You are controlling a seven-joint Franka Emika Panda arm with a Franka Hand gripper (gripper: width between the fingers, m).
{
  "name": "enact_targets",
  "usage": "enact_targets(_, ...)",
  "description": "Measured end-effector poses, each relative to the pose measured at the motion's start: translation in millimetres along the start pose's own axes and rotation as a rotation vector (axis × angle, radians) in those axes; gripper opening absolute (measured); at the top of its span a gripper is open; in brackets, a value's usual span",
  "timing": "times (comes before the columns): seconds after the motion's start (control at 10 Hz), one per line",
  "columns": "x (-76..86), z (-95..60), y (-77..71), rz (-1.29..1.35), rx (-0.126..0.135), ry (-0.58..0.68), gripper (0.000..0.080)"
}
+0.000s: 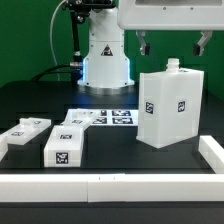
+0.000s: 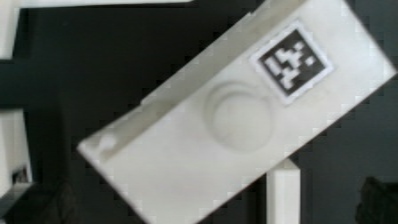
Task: Assemble cabinet
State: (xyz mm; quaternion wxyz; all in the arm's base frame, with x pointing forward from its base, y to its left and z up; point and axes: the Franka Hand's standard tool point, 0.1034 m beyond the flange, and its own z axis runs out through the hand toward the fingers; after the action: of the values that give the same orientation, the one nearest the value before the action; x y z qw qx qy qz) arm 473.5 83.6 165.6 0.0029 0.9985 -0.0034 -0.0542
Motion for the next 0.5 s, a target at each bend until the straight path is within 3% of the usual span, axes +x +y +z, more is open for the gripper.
enact_targets(0.3, -1.4, 2.3, -0.1, 0.001, 0.0, -0.004, 0.0795)
enact_targets(0.5, -13.0, 18.3, -3.7, 0.1, 0.009, -0.006, 0.0795)
